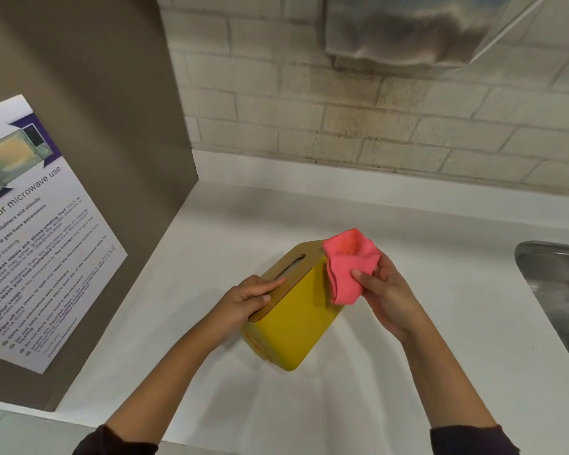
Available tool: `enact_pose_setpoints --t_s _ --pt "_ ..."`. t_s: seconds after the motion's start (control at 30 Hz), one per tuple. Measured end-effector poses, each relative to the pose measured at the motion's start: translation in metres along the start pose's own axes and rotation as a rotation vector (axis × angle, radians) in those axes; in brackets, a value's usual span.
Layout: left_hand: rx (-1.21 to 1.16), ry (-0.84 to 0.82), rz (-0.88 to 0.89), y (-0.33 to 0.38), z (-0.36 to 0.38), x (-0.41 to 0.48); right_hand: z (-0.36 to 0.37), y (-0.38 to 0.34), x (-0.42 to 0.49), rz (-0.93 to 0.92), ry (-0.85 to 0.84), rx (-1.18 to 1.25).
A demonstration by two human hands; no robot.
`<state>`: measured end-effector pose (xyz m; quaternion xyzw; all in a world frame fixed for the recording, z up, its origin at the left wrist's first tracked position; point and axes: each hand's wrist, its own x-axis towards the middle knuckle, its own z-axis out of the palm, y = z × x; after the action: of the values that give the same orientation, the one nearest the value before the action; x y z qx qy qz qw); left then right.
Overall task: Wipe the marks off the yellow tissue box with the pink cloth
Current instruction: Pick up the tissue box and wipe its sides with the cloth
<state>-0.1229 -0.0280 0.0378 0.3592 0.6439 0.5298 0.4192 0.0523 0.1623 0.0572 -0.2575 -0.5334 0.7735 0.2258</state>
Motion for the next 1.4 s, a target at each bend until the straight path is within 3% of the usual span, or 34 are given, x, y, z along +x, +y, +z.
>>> enact_pose_setpoints --t_s 0.2,0.37,0.6,0.97,1.4 --pt "0.013 -0.008 0.005 0.002 0.002 -0.002 0.009 0.011 0.007 -0.251 0.130 -0.369" --pt "0.025 -0.017 -0.009 0.003 0.002 -0.002 0.023 0.008 0.007 -0.377 0.007 -0.538" --pt "-0.017 -0.015 -0.037 0.003 0.001 -0.001 0.043 0.020 -0.015 -0.350 -0.041 -0.489" --pt "0.093 -0.049 -0.052 0.009 0.002 0.000 0.069 0.043 -0.059 -0.289 -0.316 -0.380" --pt "0.125 -0.122 -0.079 0.017 0.006 -0.001 0.084 0.036 -0.070 -0.262 -0.510 -0.565"
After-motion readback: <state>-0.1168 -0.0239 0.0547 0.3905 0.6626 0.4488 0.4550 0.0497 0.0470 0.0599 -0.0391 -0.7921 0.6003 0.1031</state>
